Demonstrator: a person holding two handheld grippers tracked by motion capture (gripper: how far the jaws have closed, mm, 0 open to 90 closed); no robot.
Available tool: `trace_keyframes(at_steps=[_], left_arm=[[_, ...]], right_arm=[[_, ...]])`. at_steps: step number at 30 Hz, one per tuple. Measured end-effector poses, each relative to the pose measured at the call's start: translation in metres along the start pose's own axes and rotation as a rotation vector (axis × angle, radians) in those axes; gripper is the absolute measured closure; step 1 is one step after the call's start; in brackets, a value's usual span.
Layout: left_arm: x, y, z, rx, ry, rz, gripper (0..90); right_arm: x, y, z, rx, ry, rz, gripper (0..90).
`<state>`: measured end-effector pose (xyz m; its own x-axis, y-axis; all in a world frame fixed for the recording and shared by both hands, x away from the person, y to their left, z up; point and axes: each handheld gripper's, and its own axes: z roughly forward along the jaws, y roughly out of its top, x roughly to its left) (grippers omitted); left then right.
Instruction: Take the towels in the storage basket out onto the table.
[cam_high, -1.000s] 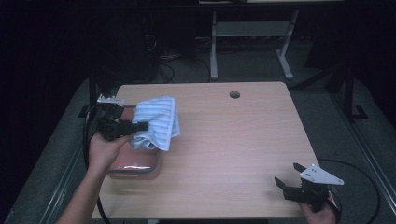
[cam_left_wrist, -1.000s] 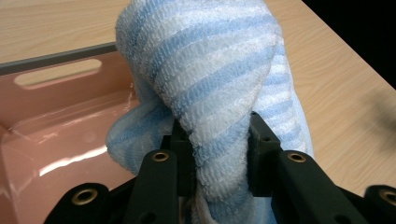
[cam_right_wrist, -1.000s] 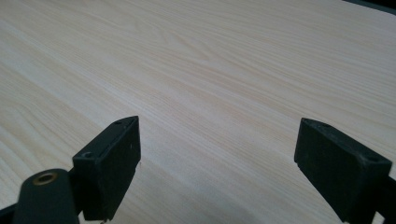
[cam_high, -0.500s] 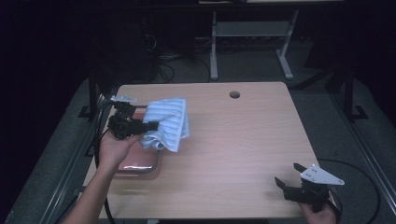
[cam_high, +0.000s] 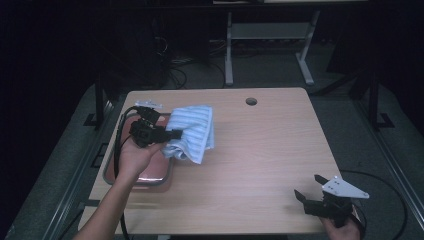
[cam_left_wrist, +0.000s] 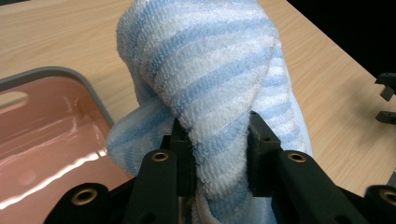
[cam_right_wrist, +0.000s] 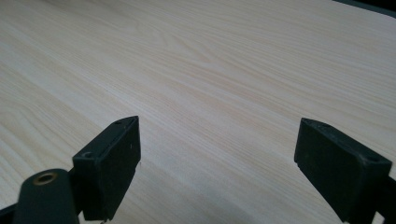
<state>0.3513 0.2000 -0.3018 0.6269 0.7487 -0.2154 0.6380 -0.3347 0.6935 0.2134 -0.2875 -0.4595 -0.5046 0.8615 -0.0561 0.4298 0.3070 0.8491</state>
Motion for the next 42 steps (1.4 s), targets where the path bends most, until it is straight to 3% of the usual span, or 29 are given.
trace_keyframes(at_steps=[15, 26, 42], left_arm=[[-0.022, 0.009, 0.024, 0.028, -0.028, 0.042, 68.9], [-0.044, 0.011, 0.052, 0.061, -0.075, 0.071, 68.9], [-0.066, 0.007, 0.09, 0.105, -0.117, 0.081, 68.8]], right_arm=[[0.0, 0.0, -0.001, -0.002, -0.001, -0.007, 14.1], [0.0, 0.0, -0.002, -0.006, 0.002, -0.005, 14.1], [-0.001, 0.0, -0.003, -0.01, 0.0, -0.009, 14.1]])
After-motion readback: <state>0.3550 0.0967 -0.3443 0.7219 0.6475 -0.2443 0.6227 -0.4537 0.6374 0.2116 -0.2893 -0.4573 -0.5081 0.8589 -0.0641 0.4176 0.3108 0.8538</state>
